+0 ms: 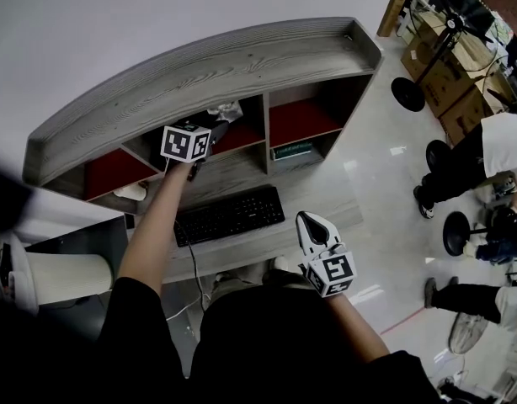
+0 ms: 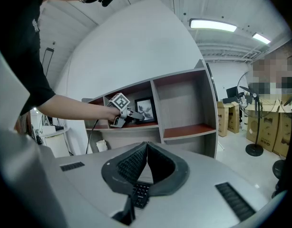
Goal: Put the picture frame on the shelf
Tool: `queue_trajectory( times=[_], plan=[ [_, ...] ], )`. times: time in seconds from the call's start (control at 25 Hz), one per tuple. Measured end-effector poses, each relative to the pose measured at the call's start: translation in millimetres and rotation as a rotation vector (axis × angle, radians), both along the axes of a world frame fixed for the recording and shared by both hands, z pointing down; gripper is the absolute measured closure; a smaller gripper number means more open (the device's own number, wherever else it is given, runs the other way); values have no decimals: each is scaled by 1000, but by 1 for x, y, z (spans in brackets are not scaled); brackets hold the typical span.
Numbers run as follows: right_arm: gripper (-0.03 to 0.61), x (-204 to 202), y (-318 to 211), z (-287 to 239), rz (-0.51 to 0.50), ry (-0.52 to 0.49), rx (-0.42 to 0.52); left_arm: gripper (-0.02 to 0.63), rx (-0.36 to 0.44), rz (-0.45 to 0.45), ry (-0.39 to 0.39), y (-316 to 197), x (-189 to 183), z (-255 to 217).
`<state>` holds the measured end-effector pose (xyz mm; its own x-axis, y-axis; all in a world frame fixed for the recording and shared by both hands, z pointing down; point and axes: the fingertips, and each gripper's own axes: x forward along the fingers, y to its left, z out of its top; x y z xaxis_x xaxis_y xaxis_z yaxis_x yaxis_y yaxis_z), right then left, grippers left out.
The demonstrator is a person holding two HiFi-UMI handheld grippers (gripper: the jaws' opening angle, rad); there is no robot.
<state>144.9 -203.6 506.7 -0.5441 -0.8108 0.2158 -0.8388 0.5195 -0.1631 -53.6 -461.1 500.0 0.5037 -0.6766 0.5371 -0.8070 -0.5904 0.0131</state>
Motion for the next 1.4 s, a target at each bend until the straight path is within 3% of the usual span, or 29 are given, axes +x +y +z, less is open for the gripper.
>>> queue_trajectory(
  times=[0.2, 0.4, 0.92, 1.2, 1.4],
  plan=[
    [566, -8, 0, -1, -19, -3, 5, 314, 99, -52, 33, 8, -12, -24],
    [566, -11, -1, -3, -29, 0, 14, 384, 200, -102, 49, 10, -16, -48],
    [566, 9, -1, 1, 12, 4, 5, 410, 214, -74, -15, -11, 5, -45],
    [566, 14, 1, 2, 24, 5, 3, 397, 249, 32, -85, -17, 12, -46],
    [566, 14, 4, 1, 23, 7, 1, 386, 227, 25, -65, -12, 4, -38]
  ],
)
